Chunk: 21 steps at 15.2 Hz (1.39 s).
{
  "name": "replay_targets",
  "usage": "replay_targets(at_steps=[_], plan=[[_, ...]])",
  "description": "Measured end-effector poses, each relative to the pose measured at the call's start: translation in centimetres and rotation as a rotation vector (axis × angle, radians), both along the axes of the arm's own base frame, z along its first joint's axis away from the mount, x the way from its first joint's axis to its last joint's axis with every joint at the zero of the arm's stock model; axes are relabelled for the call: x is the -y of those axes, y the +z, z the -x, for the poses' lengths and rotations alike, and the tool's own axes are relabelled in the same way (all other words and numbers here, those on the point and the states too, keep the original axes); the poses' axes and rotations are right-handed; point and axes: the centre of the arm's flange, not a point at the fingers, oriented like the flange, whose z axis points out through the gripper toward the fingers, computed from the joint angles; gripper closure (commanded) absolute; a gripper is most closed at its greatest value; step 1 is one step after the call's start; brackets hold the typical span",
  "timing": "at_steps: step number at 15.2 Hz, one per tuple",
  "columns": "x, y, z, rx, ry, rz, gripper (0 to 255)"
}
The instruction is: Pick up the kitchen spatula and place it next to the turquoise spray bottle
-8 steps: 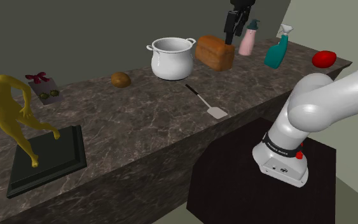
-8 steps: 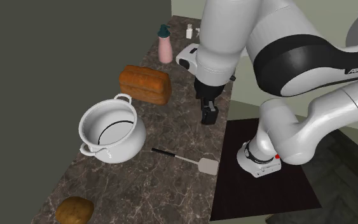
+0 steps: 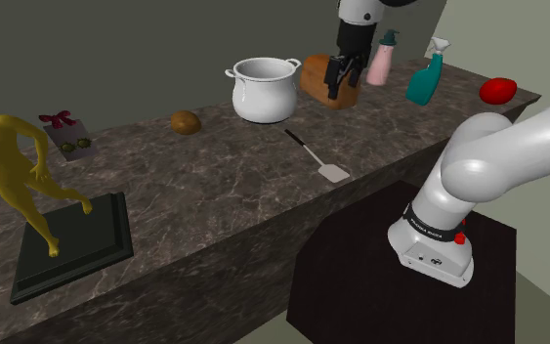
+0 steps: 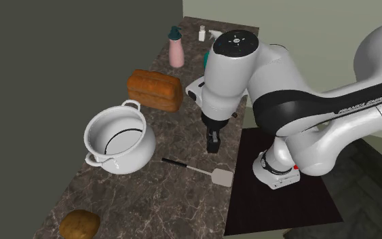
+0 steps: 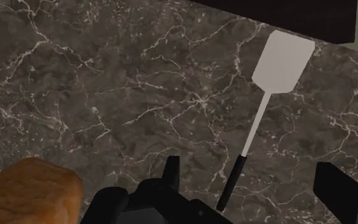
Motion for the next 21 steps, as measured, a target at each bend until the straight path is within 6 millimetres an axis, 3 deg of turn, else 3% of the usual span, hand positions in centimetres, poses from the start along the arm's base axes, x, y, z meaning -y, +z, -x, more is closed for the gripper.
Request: replay_targets(at_steps=[11, 18, 21], plan=[[-3.1, -13.6, -3.7, 0.035, -0.268, -0.037, 0], [-3.3, -17.6, -4.2, 0.04, -0.293, -0.041, 0], [-3.3, -18.3, -4.2, 0.04, -0.293, -0.042, 0]])
